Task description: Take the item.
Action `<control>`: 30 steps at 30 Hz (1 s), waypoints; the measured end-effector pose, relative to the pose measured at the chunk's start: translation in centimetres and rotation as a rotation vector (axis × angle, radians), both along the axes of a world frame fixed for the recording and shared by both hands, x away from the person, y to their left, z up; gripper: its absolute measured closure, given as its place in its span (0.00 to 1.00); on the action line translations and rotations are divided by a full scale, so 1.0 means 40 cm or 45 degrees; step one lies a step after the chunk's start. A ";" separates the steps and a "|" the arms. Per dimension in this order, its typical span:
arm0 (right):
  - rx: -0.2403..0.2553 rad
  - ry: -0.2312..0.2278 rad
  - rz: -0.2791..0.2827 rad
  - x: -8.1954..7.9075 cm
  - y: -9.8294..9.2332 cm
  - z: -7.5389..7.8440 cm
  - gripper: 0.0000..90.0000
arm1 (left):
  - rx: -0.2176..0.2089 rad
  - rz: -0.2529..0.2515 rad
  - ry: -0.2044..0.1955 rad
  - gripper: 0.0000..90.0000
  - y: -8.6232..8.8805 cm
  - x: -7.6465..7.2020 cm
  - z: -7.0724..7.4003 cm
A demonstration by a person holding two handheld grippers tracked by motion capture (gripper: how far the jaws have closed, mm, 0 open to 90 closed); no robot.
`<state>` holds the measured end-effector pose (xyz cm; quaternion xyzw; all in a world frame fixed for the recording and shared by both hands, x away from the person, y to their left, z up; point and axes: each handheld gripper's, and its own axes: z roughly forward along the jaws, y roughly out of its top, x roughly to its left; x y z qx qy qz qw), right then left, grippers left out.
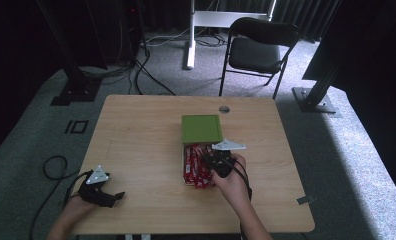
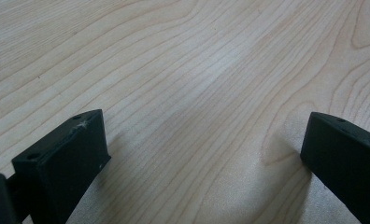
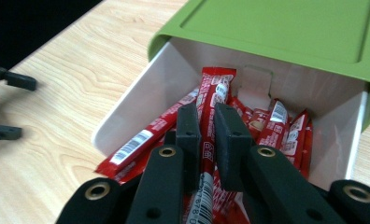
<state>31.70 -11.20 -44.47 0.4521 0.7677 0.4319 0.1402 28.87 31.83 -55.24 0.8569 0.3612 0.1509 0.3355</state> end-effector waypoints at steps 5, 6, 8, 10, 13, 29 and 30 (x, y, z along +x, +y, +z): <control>-0.003 -0.015 0.018 -0.025 -0.014 0.014 0.90 | 0.002 -0.001 -0.001 0.02 0.000 0.000 0.000; 0.009 -0.024 0.016 -0.030 -0.017 0.017 0.90 | 0.001 -0.001 -0.001 0.02 0.000 0.000 0.000; 0.026 -0.017 0.034 -0.041 -0.024 0.024 0.90 | 0.000 0.000 0.000 0.02 0.000 0.000 0.000; 0.027 -0.029 0.037 -0.053 -0.027 0.030 0.90 | 0.001 0.000 0.000 0.02 0.000 0.000 0.000; 0.037 -0.038 0.038 -0.063 -0.031 0.037 0.90 | 0.002 -0.001 0.000 0.02 0.000 0.000 0.000; 0.095 -0.167 -0.005 -0.129 -0.091 0.115 0.90 | 0.002 -0.001 0.001 0.02 0.000 0.000 0.000; 0.086 -0.184 -0.021 -0.128 -0.097 0.122 0.90 | 0.002 -0.001 0.001 0.02 0.000 0.000 0.000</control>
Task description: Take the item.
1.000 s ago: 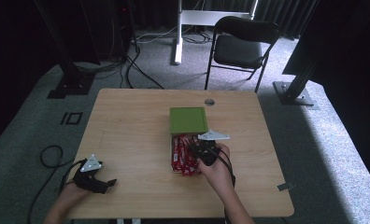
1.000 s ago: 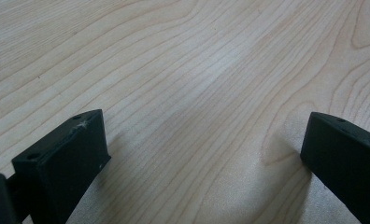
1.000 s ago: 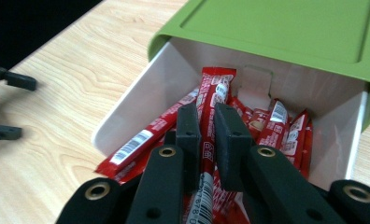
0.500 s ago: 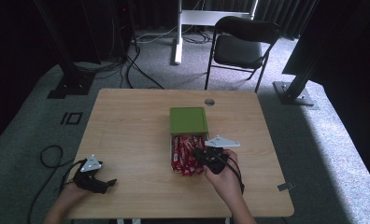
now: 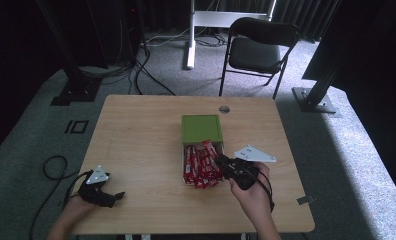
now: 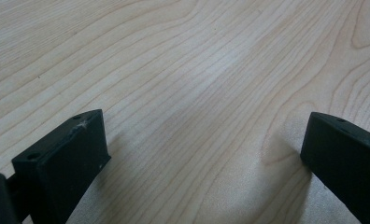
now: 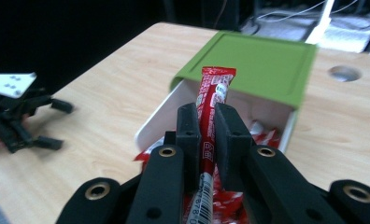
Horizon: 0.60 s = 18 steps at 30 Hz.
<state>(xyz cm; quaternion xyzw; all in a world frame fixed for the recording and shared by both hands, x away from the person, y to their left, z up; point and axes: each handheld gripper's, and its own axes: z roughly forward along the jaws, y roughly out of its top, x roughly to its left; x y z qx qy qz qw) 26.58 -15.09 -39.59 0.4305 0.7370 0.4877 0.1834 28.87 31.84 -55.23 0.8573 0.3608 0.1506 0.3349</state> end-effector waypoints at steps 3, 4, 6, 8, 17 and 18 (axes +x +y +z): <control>0.016 -0.035 -0.057 0.011 -0.022 0.012 0.90 | 0.000 0.000 0.000 0.02 0.000 0.000 0.000; 0.009 -0.050 -0.077 0.016 -0.027 0.014 0.90 | 0.000 0.000 0.000 0.02 0.000 0.000 0.000; 0.007 -0.053 -0.092 0.022 -0.032 0.014 0.90 | 0.000 0.000 0.000 0.02 0.000 0.000 0.000; 0.007 -0.067 -0.140 0.040 -0.046 0.012 0.90 | 0.000 0.000 0.000 0.02 0.000 0.000 0.000; 0.029 -0.127 -0.275 0.099 -0.069 -0.014 0.90 | -0.001 0.001 0.000 0.02 0.000 0.000 0.000; 0.025 -0.123 -0.281 0.107 -0.070 -0.019 0.90 | -0.001 0.001 0.000 0.02 0.000 0.000 0.000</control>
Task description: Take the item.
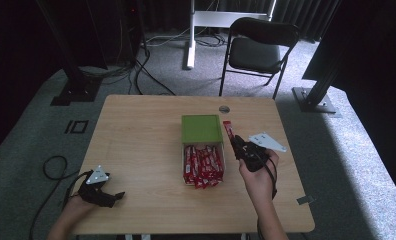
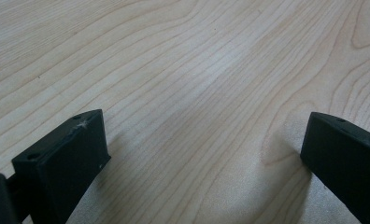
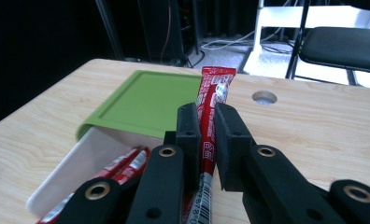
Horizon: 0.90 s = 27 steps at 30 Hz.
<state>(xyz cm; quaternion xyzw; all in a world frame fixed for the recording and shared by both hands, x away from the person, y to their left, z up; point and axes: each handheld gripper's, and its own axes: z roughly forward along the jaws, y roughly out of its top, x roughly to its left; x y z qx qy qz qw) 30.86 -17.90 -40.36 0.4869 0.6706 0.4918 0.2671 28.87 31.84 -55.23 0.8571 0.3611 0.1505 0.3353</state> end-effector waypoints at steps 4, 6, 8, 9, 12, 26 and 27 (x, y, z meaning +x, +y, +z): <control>0.002 0.007 -0.045 0.030 -0.005 -0.026 0.90 | 0.001 0.000 -0.002 0.02 0.000 0.000 0.000; -0.017 0.030 -0.090 0.053 -0.009 -0.053 0.90 | 0.001 0.000 -0.002 0.02 0.000 0.000 0.000; -0.014 0.042 -0.100 0.060 -0.011 -0.065 0.90 | 0.001 0.000 -0.002 0.02 0.000 0.000 0.000; -0.014 0.048 -0.117 0.067 -0.012 -0.076 0.90 | 0.000 0.001 -0.001 0.02 0.000 0.000 0.000; -0.001 0.075 -0.151 0.087 -0.016 -0.111 0.90 | 0.001 0.000 -0.001 0.02 0.000 0.000 0.000; -0.010 0.196 -0.228 0.156 -0.010 -0.241 0.90 | 0.001 0.000 -0.001 0.02 0.000 0.000 0.000; -0.003 0.198 -0.228 0.158 -0.008 -0.247 0.90 | 0.001 0.000 -0.001 0.02 0.000 0.000 0.000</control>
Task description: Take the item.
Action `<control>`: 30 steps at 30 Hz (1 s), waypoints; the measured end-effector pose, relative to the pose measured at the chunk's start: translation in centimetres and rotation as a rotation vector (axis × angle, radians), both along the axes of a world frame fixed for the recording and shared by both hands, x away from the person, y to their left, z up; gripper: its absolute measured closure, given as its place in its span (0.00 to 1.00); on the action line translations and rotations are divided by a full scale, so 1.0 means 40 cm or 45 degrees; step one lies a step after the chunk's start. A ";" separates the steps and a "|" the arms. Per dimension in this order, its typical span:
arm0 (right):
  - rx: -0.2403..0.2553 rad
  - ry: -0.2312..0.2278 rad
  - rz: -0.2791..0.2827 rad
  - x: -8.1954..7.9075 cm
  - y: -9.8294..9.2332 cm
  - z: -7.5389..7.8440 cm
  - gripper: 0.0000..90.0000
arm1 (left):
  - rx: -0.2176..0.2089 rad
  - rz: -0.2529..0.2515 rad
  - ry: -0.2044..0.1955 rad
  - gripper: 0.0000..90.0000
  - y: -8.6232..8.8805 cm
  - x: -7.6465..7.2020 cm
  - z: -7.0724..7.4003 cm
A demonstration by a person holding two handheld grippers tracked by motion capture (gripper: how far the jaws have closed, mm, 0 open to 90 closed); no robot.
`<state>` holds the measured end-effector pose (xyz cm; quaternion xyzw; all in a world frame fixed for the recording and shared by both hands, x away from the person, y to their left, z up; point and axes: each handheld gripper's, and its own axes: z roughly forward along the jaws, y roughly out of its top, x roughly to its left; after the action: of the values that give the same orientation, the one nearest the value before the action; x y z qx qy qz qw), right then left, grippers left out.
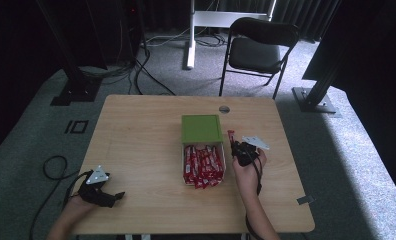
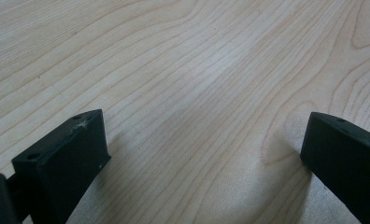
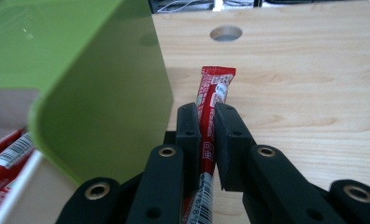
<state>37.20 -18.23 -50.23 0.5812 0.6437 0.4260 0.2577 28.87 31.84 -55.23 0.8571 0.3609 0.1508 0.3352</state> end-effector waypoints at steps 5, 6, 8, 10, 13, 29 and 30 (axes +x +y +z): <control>-0.015 0.039 -0.012 0.016 0.005 -0.036 0.90 | 0.000 0.000 0.000 0.02 0.000 0.000 0.000; -0.015 0.039 -0.012 0.016 0.005 -0.036 0.90 | 0.000 0.000 0.000 0.02 0.000 0.000 0.000; -0.016 0.053 -0.020 0.022 0.003 -0.046 0.90 | 0.000 0.000 0.000 0.02 0.000 0.000 0.000; -0.009 0.073 -0.019 0.028 0.002 -0.059 0.90 | 0.000 0.000 0.000 0.02 0.000 0.000 0.000; -0.013 0.095 -0.015 0.031 0.004 -0.075 0.90 | 0.000 0.000 0.000 0.02 0.000 0.000 0.000; -0.008 0.209 -0.004 0.038 0.001 -0.117 0.90 | 0.000 0.000 0.000 0.02 0.000 0.000 0.000; -0.003 0.207 -0.005 0.038 0.001 -0.119 0.90 | 0.000 0.000 0.000 0.02 0.000 0.000 0.000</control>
<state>38.71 -18.19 -55.00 0.6149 0.6617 0.3762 0.2062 28.87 31.84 -55.23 0.8571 0.3609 0.1508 0.3351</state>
